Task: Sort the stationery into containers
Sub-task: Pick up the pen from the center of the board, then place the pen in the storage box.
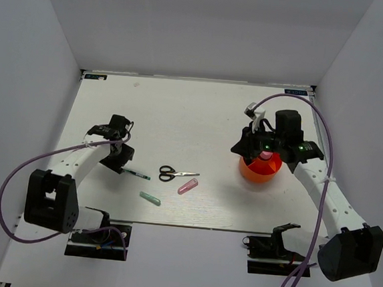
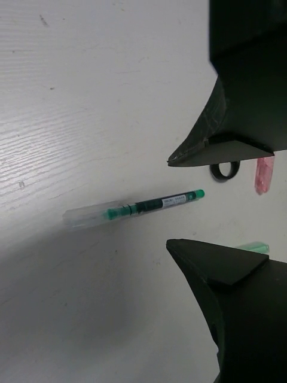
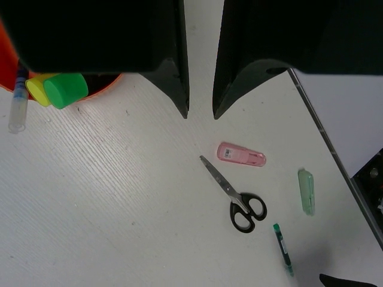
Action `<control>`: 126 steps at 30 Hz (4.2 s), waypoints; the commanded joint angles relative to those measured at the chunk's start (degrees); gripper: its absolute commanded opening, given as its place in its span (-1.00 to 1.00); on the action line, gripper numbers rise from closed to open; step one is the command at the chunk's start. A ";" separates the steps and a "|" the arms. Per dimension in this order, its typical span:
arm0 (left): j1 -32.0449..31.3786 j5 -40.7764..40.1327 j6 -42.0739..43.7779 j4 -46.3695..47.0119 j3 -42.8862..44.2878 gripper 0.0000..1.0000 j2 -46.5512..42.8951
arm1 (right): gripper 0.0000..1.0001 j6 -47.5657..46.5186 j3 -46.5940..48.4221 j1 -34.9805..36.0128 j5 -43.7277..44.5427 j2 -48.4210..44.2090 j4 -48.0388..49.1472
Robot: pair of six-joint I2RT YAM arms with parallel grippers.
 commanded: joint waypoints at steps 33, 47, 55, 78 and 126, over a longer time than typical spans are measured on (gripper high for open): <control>7.66 8.09 -10.04 6.84 -4.09 0.06 14.43 | -0.46 -1.12 -3.07 -1.25 3.47 -6.91 3.40; 9.51 10.38 -10.74 11.59 -9.02 -0.42 16.36 | -0.46 -0.42 -3.07 -2.39 1.71 -7.88 3.41; 9.86 11.87 -5.83 11.86 -8.14 -1.00 14.62 | -0.46 -0.50 -3.59 -3.10 1.27 -8.40 3.23; -26.67 -5.26 37.03 25.53 23.74 -1.00 5.88 | -1.00 6.08 -6.66 -4.15 52.43 -13.41 13.85; -43.05 5.72 47.89 67.23 52.68 -1.00 49.67 | -1.00 8.28 -16.25 -8.55 75.10 -15.96 31.00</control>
